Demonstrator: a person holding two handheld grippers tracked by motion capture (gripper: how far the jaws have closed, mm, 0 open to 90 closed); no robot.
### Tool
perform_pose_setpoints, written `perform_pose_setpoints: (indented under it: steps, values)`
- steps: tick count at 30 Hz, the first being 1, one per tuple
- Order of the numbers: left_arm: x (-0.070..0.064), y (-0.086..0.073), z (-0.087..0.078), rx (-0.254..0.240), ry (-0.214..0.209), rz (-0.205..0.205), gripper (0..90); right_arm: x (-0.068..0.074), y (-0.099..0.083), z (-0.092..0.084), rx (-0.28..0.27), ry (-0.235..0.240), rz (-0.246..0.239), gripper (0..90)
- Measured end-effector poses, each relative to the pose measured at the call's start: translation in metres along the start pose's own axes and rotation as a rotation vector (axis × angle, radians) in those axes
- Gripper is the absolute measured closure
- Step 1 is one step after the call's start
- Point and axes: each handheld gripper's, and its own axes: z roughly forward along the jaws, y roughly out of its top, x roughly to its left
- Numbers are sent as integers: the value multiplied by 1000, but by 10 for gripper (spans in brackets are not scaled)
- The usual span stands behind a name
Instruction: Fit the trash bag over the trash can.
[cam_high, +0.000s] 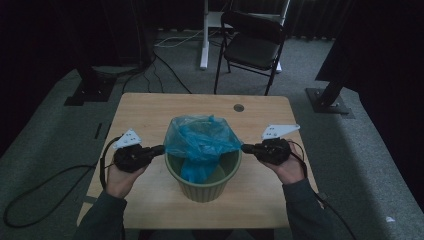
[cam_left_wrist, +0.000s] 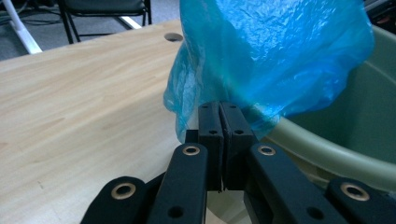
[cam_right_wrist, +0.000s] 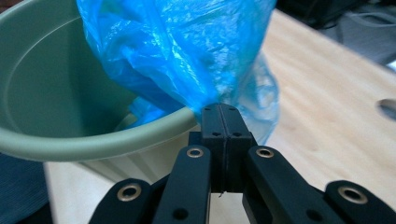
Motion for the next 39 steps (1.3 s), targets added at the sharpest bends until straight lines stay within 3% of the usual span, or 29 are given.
perform_pose_setpoints:
  steps: [5,12,16,22,27,31,36,39]
  values:
    - [-4,-5,-2,-8,-16,-14,879,2,-5,-2,-3,29,24,900]
    - [0,-2,3,-12,-5,-33,876,0,-3,2,-22,12,53,900]
    - [4,0,4,-14,11,-45,765,-3,-1,3,-28,10,53,885]
    - [12,3,-10,-61,-3,-75,627,-9,6,-10,-77,19,78,741]
    - [17,23,-15,-98,-25,-83,582,-11,19,-16,-110,21,77,678]
    - [19,34,-9,-90,-45,-82,553,-13,27,-14,-124,21,92,663]
    - [21,51,6,-73,-67,-89,518,-19,42,0,-118,21,132,651]
    - [20,58,17,-63,-86,-98,481,-25,53,16,-114,41,196,593]
